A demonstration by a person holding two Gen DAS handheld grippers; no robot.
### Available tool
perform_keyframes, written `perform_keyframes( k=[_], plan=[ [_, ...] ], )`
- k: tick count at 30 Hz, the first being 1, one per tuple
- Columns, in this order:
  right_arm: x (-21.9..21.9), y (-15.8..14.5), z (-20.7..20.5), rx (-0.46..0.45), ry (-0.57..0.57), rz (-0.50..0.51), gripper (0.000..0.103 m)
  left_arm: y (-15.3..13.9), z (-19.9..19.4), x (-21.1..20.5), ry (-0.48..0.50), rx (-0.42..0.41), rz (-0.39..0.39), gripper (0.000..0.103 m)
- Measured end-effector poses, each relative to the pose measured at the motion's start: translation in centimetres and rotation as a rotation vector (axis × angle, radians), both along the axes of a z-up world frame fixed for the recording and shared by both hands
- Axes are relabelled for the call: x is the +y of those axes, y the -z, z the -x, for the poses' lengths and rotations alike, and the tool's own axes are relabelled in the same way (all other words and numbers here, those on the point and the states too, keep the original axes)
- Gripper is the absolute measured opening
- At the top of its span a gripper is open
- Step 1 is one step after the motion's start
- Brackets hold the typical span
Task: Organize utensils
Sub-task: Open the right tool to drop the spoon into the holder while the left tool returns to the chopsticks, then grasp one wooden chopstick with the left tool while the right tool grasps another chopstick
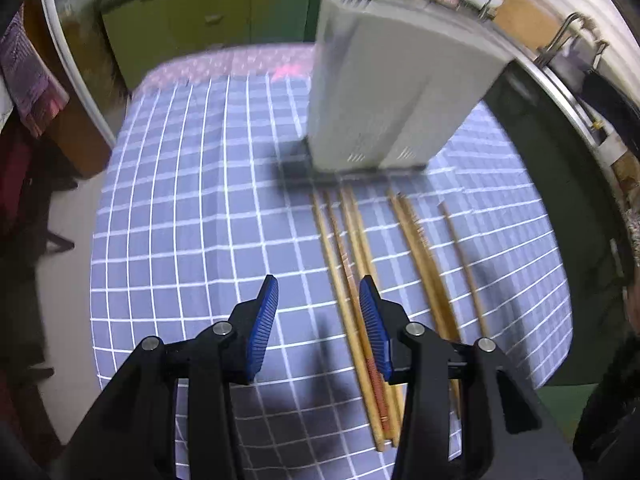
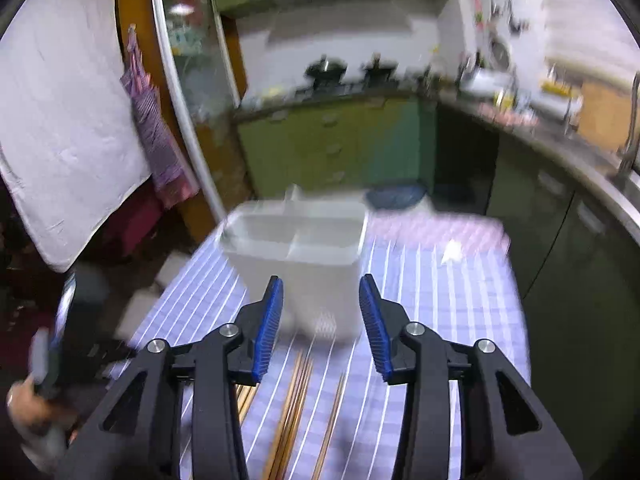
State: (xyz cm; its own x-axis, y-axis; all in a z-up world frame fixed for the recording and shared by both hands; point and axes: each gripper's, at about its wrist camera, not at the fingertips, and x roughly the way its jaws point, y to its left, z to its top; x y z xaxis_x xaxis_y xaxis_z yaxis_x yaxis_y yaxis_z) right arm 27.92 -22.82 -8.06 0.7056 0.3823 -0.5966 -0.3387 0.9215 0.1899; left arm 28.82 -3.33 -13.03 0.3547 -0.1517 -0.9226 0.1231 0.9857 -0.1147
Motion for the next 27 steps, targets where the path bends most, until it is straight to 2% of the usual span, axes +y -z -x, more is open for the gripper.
perform_keyframes(
  k=[3, 6, 9, 15, 21, 27],
  plan=[
    [-1.0, 2.8, 1.1, 0.137, -0.031, 0.028, 0.04, 2.4, -1.7, 0.0, -0.015, 0.129, 0.031, 0.039],
    [-1.8, 5.0, 1.7, 0.208, -0.031, 0.065, 0.04, 3.7, -2.7, -0.2, -0.031, 0.184, 0.039, 0.033],
    [-2.5, 6.9, 2.1, 0.245, -0.022, 0.104, 0.04, 4.4, -3.6, -0.7, -0.047, 0.2, 0.036, 0.031],
    [-3.9, 9.0, 2.2, 0.291, -0.037, 0.084, 0.041, 5.2, -4.9, -1.8, -0.063, 0.22, -0.015, 0.026],
    [-3.9, 9.5, 1.9, 0.305, -0.044, 0.091, 0.044, 5.5, -6.0, -3.5, -0.051, 0.239, -0.059, 0.024],
    [-3.7, 10.1, 1.6, 0.349, -0.054, 0.134, 0.044, 5.8, -6.6, -4.9, -0.05, 0.265, -0.101, 0.013]
  ],
)
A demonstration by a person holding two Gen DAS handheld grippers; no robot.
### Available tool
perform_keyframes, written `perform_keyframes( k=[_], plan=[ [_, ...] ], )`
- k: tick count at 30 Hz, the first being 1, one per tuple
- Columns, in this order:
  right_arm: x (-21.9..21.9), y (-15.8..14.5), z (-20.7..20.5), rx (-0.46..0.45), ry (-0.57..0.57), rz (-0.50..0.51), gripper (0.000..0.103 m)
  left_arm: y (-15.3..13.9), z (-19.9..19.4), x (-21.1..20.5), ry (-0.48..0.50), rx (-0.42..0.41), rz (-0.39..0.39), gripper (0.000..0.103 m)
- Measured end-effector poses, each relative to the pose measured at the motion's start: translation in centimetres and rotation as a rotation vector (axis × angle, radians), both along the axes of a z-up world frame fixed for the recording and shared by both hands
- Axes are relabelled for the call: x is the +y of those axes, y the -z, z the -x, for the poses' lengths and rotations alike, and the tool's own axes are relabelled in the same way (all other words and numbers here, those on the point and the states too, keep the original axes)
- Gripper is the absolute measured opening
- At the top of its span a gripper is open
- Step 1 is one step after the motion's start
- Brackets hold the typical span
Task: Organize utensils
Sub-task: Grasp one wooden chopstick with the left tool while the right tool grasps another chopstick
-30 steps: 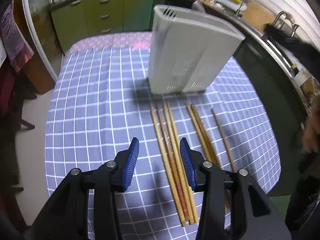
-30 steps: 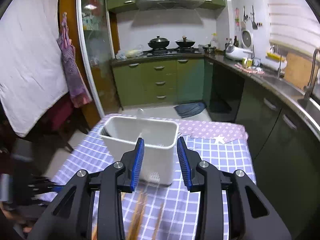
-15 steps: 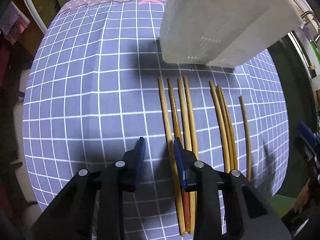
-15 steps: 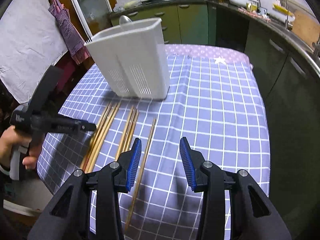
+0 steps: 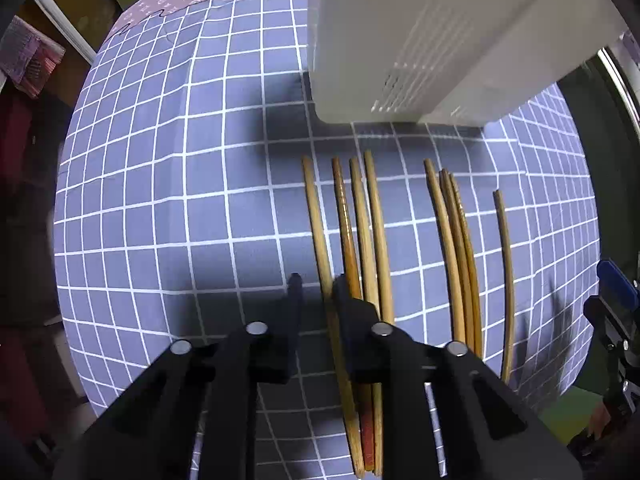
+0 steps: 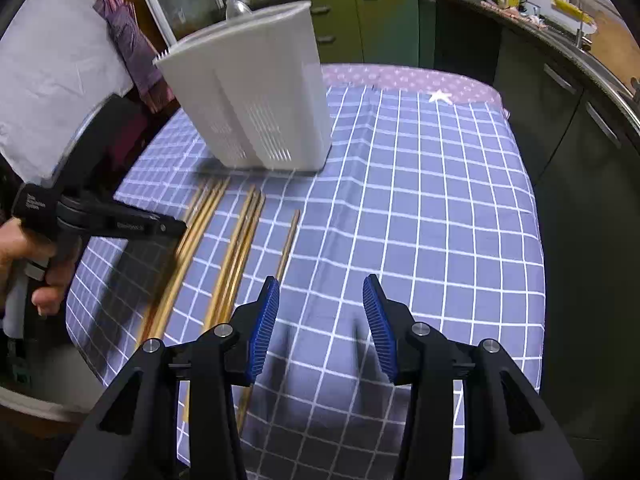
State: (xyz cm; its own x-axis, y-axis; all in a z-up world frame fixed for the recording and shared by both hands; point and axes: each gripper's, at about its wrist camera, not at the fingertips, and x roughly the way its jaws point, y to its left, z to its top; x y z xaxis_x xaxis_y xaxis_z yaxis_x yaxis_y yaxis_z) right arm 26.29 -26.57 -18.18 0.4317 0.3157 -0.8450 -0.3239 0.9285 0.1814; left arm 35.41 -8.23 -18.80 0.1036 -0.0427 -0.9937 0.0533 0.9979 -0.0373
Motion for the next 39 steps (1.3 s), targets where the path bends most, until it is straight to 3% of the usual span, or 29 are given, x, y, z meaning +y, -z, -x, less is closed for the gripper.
perform_keyframes(
  k=[1, 9, 11, 16, 26, 31, 34, 39],
  plan=[
    [0.1, 0.2, -0.1, 0.018, -0.007, 0.012, 0.044, 0.0, -0.1, -0.2, 0.001, 0.005, -0.003, 0.008],
    [2.3, 0.7, -1.9, 0.165, -0.071, 0.06, 0.044, -0.1, 0.8, 0.2, 0.017, 0.019, 0.007, 0.006],
    [3.1, 0.9, -2.4, 0.186, -0.079, 0.061, 0.042, -0.8, 1.4, 0.9, 0.016, -0.008, 0.023, 0.006],
    [5.3, 2.4, -3.6, 0.242, -0.094, 0.075, 0.019, -3.6, 3.3, 2.4, 0.031, -0.092, 0.03, 0.006],
    [7.3, 4.8, -5.9, 0.33, -0.048, 0.155, 0.019, -8.2, 7.1, 4.4, 0.064, -0.242, 0.087, 0.006],
    [8.9, 5.4, -5.9, 0.33, -0.049, 0.204, 0.018, -9.3, 8.1, 4.7, 0.075, -0.285, 0.106, 0.006],
    [9.6, 5.5, -5.8, 0.304, -0.04, 0.243, 0.009, -9.8, 8.7, 4.9, 0.084, -0.303, 0.111, 0.006],
    [9.5, 5.4, -5.4, 0.298, -0.026, 0.196, 0.007, -10.4, 9.4, 5.2, 0.092, -0.326, 0.122, 0.006]
  ],
)
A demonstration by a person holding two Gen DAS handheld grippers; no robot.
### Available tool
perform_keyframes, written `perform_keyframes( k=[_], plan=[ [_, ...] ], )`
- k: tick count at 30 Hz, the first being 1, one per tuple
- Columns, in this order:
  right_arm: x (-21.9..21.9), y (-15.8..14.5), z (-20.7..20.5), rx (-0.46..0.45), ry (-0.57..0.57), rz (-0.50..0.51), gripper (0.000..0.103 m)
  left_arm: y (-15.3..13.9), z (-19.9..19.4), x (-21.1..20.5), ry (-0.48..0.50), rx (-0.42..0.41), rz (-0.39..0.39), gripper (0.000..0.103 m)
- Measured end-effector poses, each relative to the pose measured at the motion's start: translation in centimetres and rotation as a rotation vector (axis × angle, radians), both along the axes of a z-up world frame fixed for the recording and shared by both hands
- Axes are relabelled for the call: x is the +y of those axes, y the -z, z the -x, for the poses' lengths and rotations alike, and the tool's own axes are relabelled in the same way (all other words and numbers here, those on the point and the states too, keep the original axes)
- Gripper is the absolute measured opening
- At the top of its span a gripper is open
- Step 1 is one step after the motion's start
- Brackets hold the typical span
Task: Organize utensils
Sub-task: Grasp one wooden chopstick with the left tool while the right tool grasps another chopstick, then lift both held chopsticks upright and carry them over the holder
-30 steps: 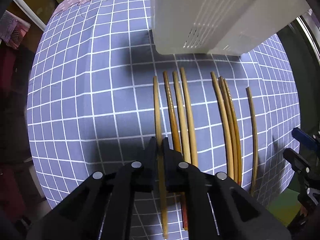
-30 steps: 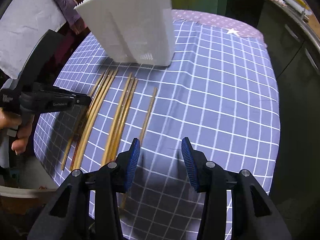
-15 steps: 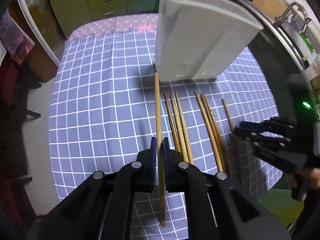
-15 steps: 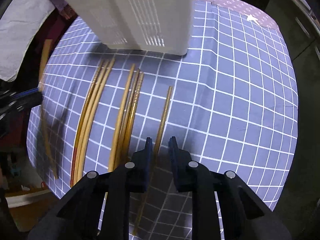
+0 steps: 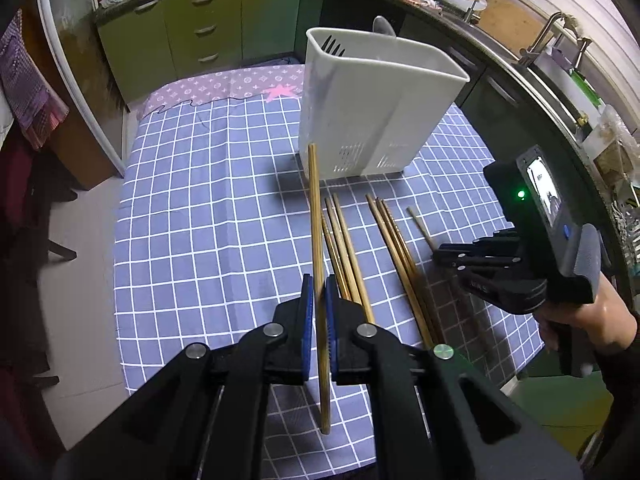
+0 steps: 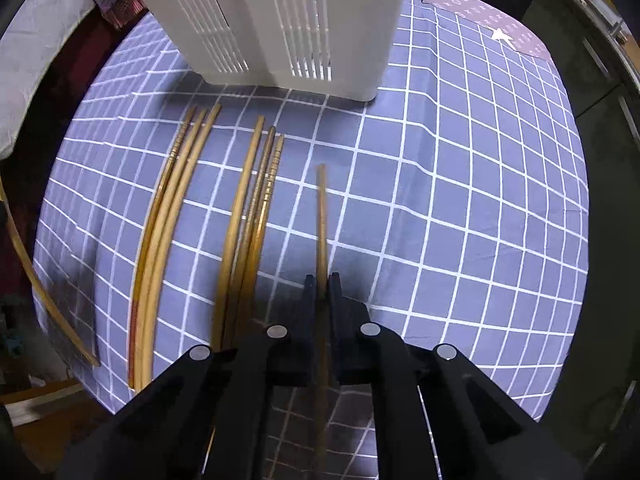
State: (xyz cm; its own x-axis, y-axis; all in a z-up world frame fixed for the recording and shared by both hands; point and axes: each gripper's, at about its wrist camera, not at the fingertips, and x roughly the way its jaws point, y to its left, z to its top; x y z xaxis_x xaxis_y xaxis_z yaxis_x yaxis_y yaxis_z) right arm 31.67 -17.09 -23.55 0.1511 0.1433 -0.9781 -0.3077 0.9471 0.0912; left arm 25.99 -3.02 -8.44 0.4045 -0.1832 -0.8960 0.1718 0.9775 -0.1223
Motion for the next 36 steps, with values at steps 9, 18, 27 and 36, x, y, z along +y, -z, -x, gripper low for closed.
perform_keyframes(
  k=[9, 18, 27, 36],
  plan=[
    [-3.1, -6.3, 3.6, -0.174, 0.017, -0.193, 0.007, -1.2, 1.4, 0.4, 0.011, -0.05, 0.006, 0.006],
    [-7.3, -11.4, 9.4, -0.351, 0.023, -0.293, 0.007, -2.5, 3.8, 0.5, 0.028, -0.116, 0.003, 0.006],
    [-8.0, -12.9, 11.8, -0.42, 0.012, -0.311, 0.007, -3.5, 5.6, 0.2, 0.051, -0.166, -0.01, 0.006],
    [-7.4, -13.2, 12.8, -0.454, -0.009, -0.299, 0.007, -4.3, 6.6, 0.4, 0.061, -0.204, -0.01, 0.006]
  ],
)
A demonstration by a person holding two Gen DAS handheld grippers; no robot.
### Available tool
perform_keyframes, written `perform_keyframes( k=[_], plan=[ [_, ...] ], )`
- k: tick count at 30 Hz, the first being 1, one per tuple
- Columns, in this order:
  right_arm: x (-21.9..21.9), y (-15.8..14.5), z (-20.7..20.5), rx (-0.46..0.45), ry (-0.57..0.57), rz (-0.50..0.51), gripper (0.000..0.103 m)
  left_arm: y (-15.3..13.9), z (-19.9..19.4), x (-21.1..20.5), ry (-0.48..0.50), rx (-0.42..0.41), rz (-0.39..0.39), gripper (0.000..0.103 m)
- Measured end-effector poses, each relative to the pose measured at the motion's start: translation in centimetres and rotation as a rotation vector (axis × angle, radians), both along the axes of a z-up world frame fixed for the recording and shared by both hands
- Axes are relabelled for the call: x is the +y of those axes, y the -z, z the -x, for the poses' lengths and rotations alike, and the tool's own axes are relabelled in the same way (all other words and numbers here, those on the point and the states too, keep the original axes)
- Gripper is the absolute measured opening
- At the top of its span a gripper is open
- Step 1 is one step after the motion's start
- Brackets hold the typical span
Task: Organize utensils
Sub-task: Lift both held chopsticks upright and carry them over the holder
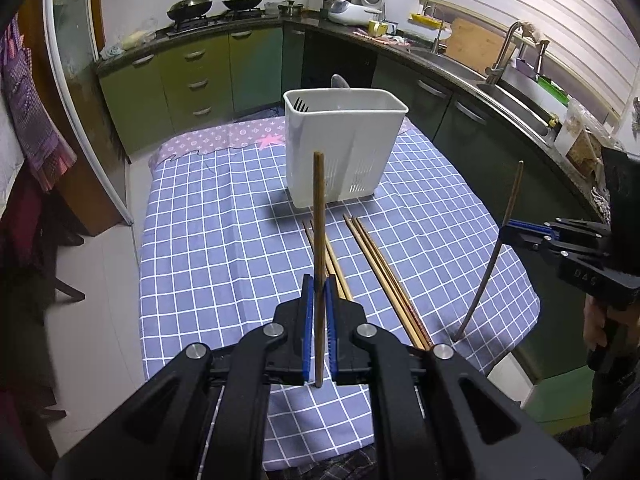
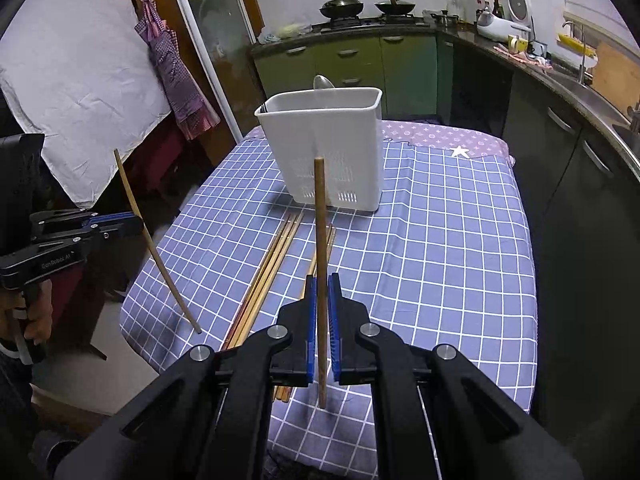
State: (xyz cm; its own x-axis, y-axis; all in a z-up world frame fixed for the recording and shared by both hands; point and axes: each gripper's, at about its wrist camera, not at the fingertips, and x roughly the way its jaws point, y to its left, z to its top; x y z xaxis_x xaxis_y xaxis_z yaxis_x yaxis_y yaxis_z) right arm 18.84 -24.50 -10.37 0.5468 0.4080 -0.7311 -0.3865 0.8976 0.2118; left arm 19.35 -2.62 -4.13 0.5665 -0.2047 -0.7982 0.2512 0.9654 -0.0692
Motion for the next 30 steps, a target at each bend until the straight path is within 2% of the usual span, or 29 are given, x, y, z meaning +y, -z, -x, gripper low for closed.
perform_keyframes(
  k=[15, 30],
  plan=[
    [0.4, -0.5, 0.3, -0.034, -0.01, 0.002, 0.007, -0.5, 0.0, 0.0, 0.002, -0.014, 0.006, 0.006],
    [1.3, -3.2, -1.7, -0.08, -0.022, -0.013, 0.007, -2.0, -2.0, -1.0, 0.02, -0.042, 0.032, 0.006]
  ],
)
